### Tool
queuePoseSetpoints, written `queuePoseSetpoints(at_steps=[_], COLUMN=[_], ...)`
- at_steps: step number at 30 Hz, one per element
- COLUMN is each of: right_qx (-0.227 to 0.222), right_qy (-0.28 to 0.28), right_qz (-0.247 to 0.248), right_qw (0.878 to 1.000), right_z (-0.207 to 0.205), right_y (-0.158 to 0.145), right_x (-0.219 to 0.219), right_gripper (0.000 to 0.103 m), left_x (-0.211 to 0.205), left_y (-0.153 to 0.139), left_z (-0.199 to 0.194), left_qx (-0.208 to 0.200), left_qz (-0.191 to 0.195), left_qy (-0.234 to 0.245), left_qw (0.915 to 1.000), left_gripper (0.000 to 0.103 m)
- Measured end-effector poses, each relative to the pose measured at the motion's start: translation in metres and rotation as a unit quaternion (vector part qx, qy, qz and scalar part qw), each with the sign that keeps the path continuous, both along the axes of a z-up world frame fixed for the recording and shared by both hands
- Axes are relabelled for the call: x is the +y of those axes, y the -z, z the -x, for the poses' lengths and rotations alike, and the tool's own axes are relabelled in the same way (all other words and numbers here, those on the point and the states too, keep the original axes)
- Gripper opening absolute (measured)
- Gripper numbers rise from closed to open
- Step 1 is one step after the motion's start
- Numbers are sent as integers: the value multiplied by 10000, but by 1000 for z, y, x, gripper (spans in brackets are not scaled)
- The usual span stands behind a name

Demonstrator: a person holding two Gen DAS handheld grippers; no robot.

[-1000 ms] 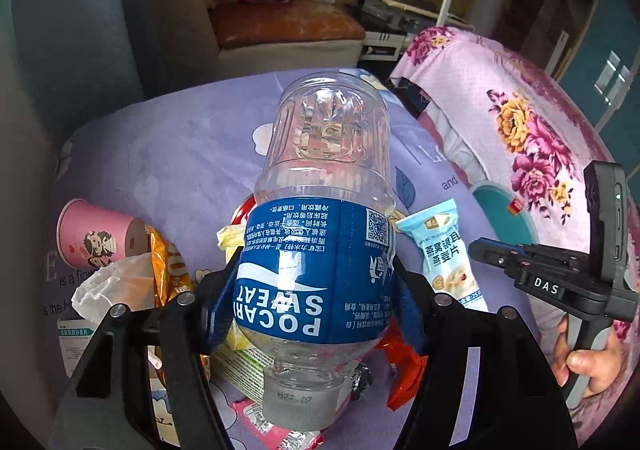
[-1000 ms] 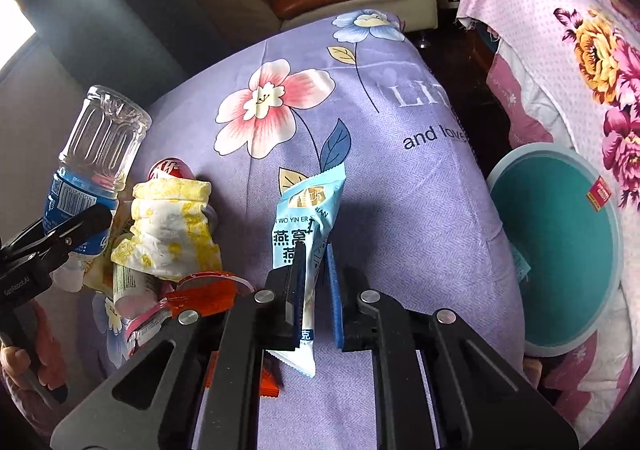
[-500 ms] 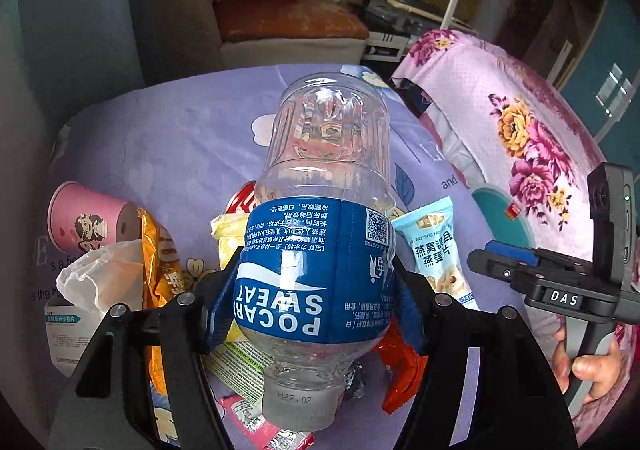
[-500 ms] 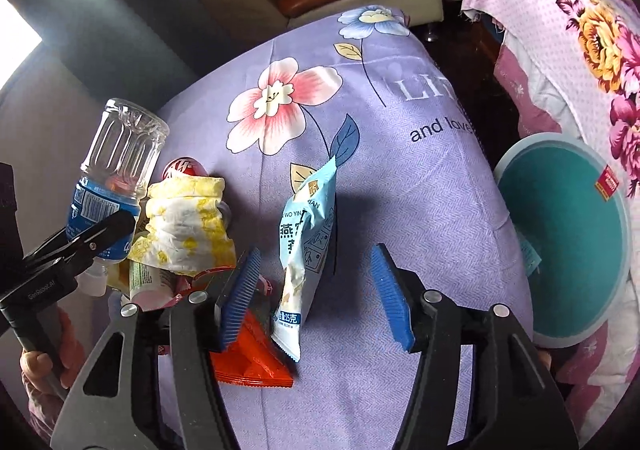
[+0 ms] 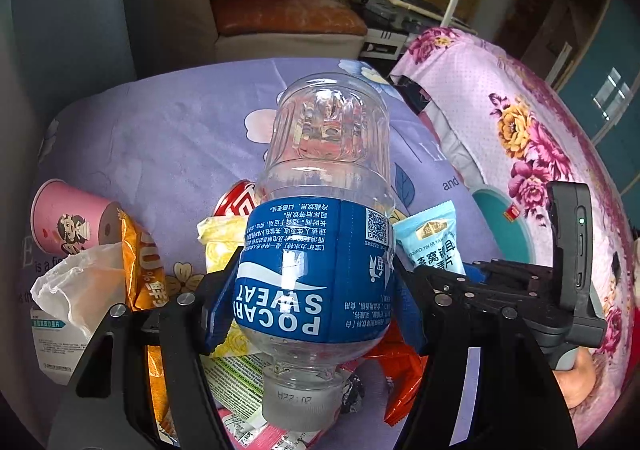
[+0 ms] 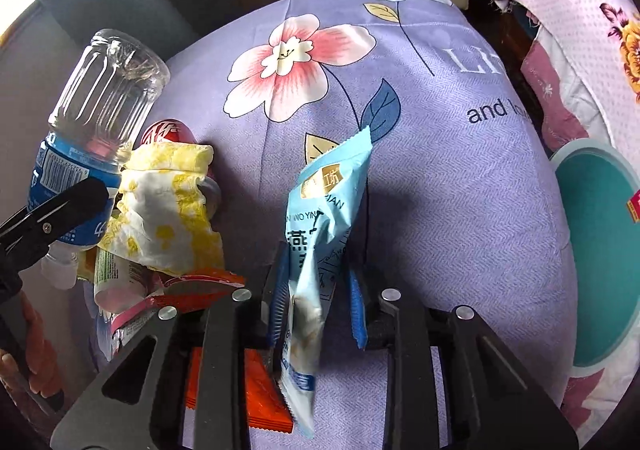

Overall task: Collect trash
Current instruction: 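Carry the bottle and snack packet over the bin and release both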

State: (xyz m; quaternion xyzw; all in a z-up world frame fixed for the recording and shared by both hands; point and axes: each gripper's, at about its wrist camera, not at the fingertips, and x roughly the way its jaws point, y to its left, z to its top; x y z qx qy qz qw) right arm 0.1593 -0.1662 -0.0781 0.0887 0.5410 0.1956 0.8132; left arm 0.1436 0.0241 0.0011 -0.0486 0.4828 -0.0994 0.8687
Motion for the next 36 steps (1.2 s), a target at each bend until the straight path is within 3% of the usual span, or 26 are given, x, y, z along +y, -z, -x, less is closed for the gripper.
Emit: queuePoseSetpoints(at_steps=[9, 16, 24, 36], right_qx=[-584, -800, -928, -926], right_qy=[551, 1066, 1757, 2389], right_qz=[-158, -394, -647, -844], right_qw=[9966, 9903, 9779, 9629], right_z=[26, 55, 84, 93], right_y=[-49, -68, -67, -43], right_x=[-51, -106, -178, -252], right_gripper=[22, 22, 22, 22], left_x=[-37, -86, -170, -253], left_y=[-10, -2, 16, 44], left_z=[10, 21, 30, 16], left_qx=[-92, 94, 283, 580], left_qz=[3, -18, -240, -703], left_qy=[353, 785, 1476, 1925], left_qw=[9993, 9969, 9883, 9770], left_gripper=[67, 67, 67, 67])
